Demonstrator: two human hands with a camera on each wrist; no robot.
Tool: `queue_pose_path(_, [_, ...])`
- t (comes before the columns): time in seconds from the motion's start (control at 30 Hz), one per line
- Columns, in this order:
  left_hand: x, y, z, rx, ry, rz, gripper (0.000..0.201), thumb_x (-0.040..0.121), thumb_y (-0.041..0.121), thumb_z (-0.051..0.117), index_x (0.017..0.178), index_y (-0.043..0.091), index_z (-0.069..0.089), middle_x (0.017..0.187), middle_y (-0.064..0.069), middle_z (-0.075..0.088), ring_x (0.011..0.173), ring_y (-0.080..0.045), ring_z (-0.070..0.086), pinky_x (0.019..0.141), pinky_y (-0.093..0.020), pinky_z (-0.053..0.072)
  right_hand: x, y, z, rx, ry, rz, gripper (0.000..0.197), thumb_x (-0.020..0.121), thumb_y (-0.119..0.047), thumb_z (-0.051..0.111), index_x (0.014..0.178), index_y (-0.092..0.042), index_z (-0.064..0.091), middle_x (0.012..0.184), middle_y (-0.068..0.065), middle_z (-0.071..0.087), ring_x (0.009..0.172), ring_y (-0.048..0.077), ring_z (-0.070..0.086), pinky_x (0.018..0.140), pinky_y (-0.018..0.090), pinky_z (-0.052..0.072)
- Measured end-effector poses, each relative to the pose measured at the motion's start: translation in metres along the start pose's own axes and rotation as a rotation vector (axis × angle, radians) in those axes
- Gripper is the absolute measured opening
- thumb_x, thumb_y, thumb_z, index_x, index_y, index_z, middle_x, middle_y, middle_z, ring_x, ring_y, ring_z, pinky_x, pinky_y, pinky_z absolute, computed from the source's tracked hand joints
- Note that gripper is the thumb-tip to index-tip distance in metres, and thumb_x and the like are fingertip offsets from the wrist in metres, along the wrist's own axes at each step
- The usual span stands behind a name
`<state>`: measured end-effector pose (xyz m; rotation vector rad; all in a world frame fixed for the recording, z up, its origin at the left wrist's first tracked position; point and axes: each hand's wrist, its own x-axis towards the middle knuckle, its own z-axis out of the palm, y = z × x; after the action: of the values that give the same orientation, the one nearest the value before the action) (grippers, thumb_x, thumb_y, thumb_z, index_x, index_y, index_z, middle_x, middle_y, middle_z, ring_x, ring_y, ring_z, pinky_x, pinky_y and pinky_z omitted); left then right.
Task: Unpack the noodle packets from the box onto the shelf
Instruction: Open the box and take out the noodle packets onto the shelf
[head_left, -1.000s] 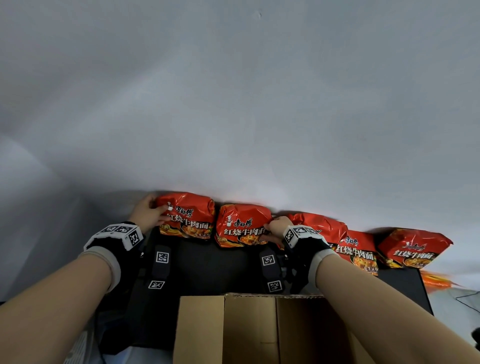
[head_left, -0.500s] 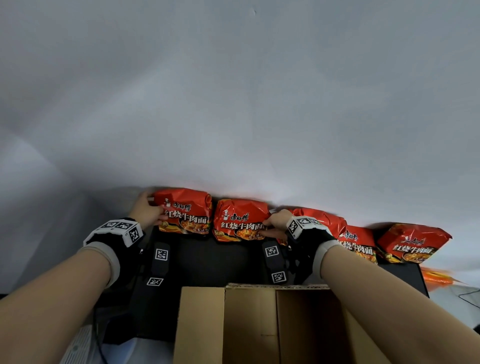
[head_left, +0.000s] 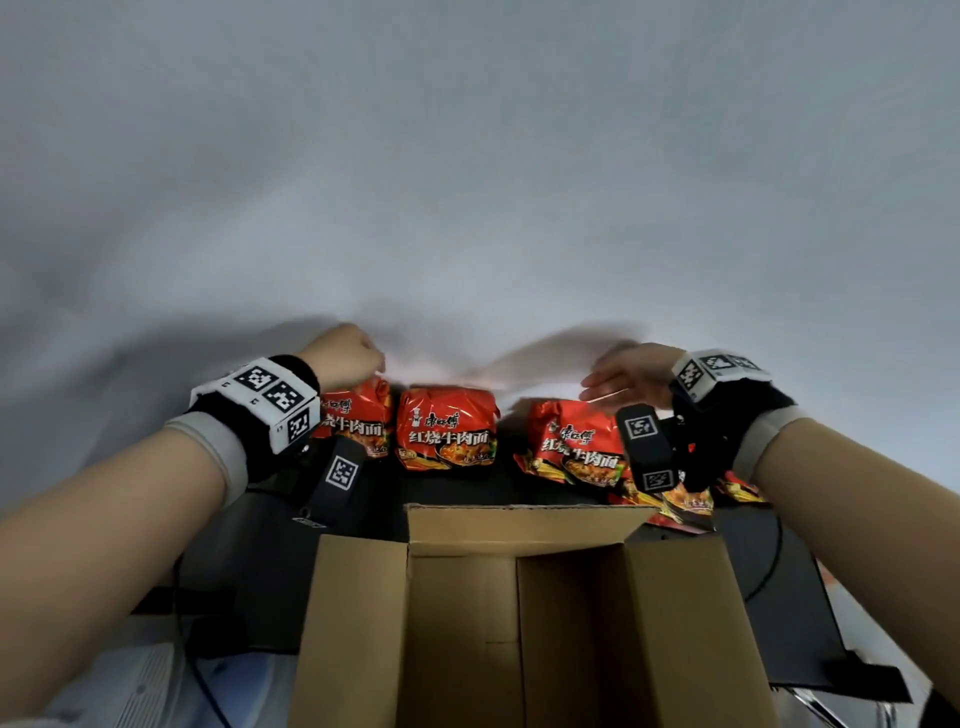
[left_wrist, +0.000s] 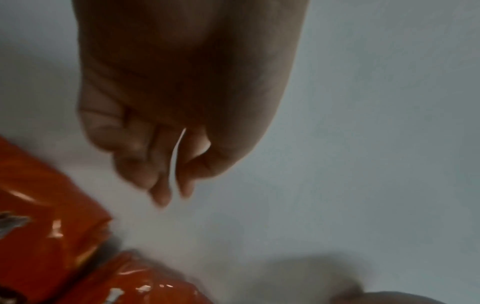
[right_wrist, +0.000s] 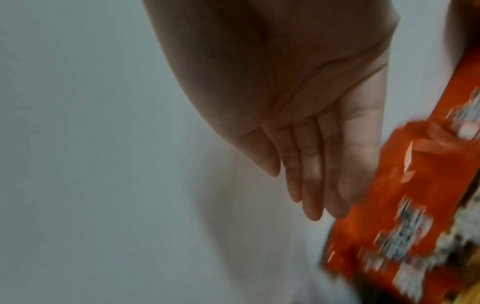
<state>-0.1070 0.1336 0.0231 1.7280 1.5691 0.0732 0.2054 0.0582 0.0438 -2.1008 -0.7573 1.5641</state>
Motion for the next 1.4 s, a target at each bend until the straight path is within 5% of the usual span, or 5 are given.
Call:
queue_pose_path(0.23, [-0.012, 0.094, 0.053, 0.153, -0.470, 0.093, 0.031, 0.094, 0.025, 0.051, 0.113, 0.003, 0.061, 0.100, -0.005, 0.067, 0.071, -0.014, 0.063, 0.060, -0.018, 0.048, 0.014, 0.092, -0.081, 0.031, 0.169, 0.191, 0.025, 0.094, -0.002, 0.044, 0.074, 0.008, 0.054, 0.044, 0.015, 0.064, 0.037, 0.022, 0.064, 0.039, 0.026, 0.054])
queue_pose_path(0.43, [-0.006, 0.170, 0.100, 0.148, -0.583, 0.157, 0.037, 0.096, 0.027, 0.046, 0.130, 0.013, 0.052, 0.134, -0.004, 0.052, 0.109, -0.022, 0.063, 0.087, -0.028, 0.050, 0.036, 0.156, -0.113, -0.110, 0.165, 0.304, 0.022, 0.092, -0.003, 0.047, 0.074, 0.003, 0.058, 0.076, 0.018, 0.063, 0.078, 0.030, 0.064, 0.080, 0.039, 0.057])
queue_pose_path(0.53, [0.002, 0.183, 0.123, 0.183, -0.581, 0.136, 0.039, 0.097, 0.023, 0.046, 0.135, 0.014, 0.047, 0.141, -0.007, 0.048, 0.113, -0.025, 0.062, 0.079, -0.022, 0.050, 0.042, 0.184, -0.117, -0.152, 0.124, 0.352, 0.018, 0.093, -0.012, 0.048, 0.078, -0.004, 0.056, 0.059, 0.011, 0.059, 0.049, 0.020, 0.060, 0.038, 0.022, 0.049])
queue_pose_path(0.9, [0.018, 0.179, 0.155, 0.550, -0.551, 0.068, 0.062, 0.093, 0.021, 0.053, 0.146, 0.006, 0.024, 0.125, -0.019, 0.058, 0.072, -0.015, 0.059, 0.035, -0.004, 0.032, 0.078, 0.234, -0.106, 0.040, 0.152, 0.376, 0.026, 0.080, -0.016, 0.072, 0.079, 0.002, 0.053, 0.070, 0.019, 0.059, 0.036, 0.023, 0.059, 0.032, 0.027, 0.050])
queue_pose_path(1.4, [0.028, 0.161, 0.160, 0.530, -0.605, -0.060, 0.068, 0.092, 0.028, 0.054, 0.149, 0.025, 0.015, 0.147, -0.011, 0.038, 0.108, -0.027, 0.064, 0.088, -0.038, 0.053, 0.087, 0.238, -0.089, 0.103, 0.078, 0.145, 0.015, 0.084, -0.008, 0.066, 0.077, -0.010, 0.053, 0.102, 0.015, 0.059, 0.088, 0.031, 0.065, 0.053, 0.029, 0.059])
